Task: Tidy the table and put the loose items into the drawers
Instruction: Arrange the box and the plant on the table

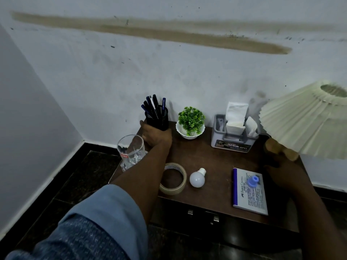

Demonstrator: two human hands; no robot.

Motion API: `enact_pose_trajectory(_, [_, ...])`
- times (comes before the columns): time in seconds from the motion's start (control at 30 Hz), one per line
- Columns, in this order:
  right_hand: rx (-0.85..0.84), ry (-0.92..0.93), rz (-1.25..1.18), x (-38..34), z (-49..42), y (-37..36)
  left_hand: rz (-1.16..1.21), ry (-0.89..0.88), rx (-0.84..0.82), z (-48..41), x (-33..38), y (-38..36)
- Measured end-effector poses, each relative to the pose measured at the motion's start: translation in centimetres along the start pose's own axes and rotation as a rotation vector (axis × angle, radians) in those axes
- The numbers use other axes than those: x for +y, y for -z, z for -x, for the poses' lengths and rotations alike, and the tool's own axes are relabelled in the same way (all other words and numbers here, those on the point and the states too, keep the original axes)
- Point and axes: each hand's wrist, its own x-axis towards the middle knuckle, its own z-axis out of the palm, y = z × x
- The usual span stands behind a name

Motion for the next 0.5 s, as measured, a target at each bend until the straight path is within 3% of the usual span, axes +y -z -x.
enact_pose_trajectory(0.2, [0.014, -0.007, -0.008, -0.3, 0.9, 0.2, 0.046, 0.184, -0.016, 4.6, 2.9, -0.5])
enact_pose_trajectory(0.27, [-0.005, -0.019, -0.026, -0.4, 1.1, 0.2, 0.038, 0.134, 0.035, 7.3, 4.0, -0.5])
enact_pose_trajectory(0.33, [-0.015, -0.036, -0.053, -0.4, 1.1, 0.3, 0.066, -0.073, 0.006, 9.8, 4.5, -0.6])
enact_pose_trajectory(0.4, [-0.024, -0.044, -0.053, -0.3, 1.0, 0.1, 0.085, -0.360, -0.146, 11.6, 4.7, -0.8])
enact_pose_trajectory(0.5, [-0.066, -0.047, -0.082, -0.5, 0.4, -0.2, -0.228, -0.757, -0.278, 12.2, 4.0, -0.9])
